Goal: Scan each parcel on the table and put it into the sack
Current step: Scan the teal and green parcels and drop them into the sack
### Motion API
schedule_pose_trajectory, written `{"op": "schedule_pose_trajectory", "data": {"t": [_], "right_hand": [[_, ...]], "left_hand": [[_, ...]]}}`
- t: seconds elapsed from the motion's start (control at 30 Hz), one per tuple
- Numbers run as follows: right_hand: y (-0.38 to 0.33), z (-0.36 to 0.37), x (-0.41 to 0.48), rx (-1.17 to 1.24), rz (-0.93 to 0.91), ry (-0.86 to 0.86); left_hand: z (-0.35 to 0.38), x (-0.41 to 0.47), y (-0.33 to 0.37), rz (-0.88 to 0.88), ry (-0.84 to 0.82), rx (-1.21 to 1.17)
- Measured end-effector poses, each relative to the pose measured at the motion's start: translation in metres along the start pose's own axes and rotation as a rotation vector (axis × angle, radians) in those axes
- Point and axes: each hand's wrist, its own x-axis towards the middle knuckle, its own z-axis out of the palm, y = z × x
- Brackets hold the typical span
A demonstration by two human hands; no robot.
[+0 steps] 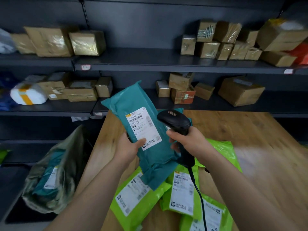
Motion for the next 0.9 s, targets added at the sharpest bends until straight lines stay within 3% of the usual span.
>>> {"op": "schedule_pose_trajectory", "data": {"t": [0.43, 0.9], "right_hand": [[0.009, -0.011, -0.112, -0.125, -0.01, -0.016], [-0.003, -0.024, -0.153, -0.154, 0.027, -0.015]], "left_hand": [[0.021, -0.089, -0.041, 0.026, 0.182, 0.34], [0.023, -0.102, -0.05, 0.03, 0.216, 0.446]]}}
